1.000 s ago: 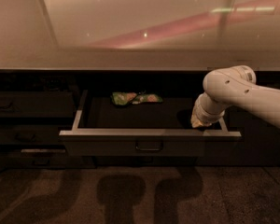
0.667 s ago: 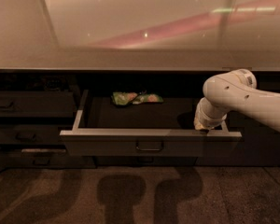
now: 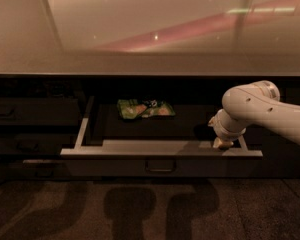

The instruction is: Open top drawer

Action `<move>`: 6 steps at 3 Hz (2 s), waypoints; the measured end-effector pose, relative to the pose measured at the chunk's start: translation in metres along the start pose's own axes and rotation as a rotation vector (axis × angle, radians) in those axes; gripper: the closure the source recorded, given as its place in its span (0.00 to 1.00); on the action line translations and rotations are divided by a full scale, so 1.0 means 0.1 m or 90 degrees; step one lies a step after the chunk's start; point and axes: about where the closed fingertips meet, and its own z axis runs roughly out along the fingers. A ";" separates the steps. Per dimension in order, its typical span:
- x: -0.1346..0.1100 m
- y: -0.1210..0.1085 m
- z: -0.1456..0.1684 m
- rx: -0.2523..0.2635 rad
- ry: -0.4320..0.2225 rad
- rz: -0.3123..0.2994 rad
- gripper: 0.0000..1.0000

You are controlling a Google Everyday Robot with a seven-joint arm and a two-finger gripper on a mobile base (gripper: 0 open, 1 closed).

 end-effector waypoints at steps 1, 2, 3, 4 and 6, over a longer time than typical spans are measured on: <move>-0.06 -0.06 0.11 0.023 -0.087 0.020 0.00; -0.03 -0.01 -0.14 0.067 -0.219 0.052 0.00; 0.13 0.31 -0.48 0.119 -0.280 0.074 0.00; 0.11 0.32 -0.47 0.117 -0.282 0.071 0.00; -0.11 0.78 -0.47 0.169 -0.329 0.054 0.00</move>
Offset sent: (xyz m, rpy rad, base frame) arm -0.0615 -0.0446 0.0568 0.6328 -0.1851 0.0466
